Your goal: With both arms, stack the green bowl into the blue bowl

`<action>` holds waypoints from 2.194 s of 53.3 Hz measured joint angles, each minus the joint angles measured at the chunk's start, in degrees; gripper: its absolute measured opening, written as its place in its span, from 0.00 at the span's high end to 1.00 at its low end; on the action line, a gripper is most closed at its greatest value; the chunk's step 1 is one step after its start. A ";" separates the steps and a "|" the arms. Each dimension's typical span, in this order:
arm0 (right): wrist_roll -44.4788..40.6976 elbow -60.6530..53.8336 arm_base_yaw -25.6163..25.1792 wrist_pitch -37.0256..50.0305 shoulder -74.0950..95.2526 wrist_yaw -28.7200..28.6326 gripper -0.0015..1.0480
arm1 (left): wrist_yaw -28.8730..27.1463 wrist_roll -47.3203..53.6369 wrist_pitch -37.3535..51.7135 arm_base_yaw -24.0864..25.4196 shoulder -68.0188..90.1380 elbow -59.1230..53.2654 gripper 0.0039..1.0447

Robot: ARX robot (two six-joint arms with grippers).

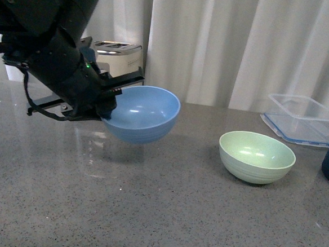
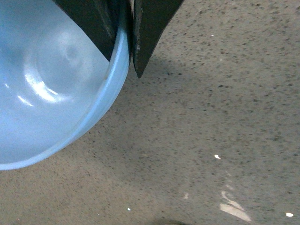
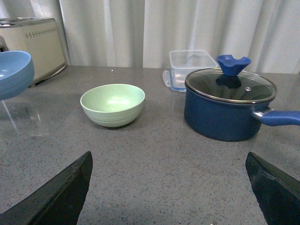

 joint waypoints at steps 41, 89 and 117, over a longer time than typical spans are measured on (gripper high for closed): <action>0.00 0.00 0.00 0.00 0.00 0.00 0.10 | -0.15 -1.95 -3.48 -5.73 13.57 10.78 0.97; 0.00 0.00 0.00 0.00 0.00 0.00 0.10 | -8.17 23.87 53.88 0.59 -19.61 -39.78 0.56; 0.00 0.00 0.00 0.00 0.00 0.00 0.10 | -0.15 25.57 59.58 8.87 -43.21 -69.90 0.97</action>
